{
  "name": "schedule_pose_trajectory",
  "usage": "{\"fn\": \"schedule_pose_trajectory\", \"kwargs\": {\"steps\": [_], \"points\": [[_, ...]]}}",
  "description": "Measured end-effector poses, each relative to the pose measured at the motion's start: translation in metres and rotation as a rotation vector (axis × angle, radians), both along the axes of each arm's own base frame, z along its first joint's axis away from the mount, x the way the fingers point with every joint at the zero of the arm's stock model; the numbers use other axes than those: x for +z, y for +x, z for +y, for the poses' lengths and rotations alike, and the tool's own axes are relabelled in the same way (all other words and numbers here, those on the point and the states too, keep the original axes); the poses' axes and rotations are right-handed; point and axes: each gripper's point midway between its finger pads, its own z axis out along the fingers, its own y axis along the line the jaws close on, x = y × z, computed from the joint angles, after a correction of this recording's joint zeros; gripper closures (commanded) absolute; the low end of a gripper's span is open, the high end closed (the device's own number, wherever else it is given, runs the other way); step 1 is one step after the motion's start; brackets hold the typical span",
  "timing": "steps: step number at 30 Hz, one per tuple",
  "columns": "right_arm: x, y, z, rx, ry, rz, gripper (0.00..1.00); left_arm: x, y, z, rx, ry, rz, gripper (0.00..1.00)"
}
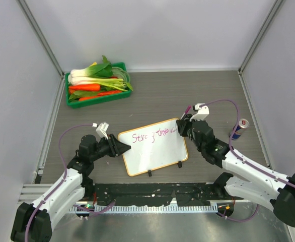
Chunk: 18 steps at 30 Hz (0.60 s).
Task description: Write a sentence on the whiteboard
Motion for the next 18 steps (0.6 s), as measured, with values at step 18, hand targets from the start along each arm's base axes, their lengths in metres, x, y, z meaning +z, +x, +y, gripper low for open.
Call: {"fn": "schedule_pose_trajectory", "kwargs": {"steps": [18], "points": [[0.011,0.010,0.001,-0.032,-0.009,-0.015,0.99,0.001,0.000,0.000,0.000,-0.001,-0.002,1.00]]}}
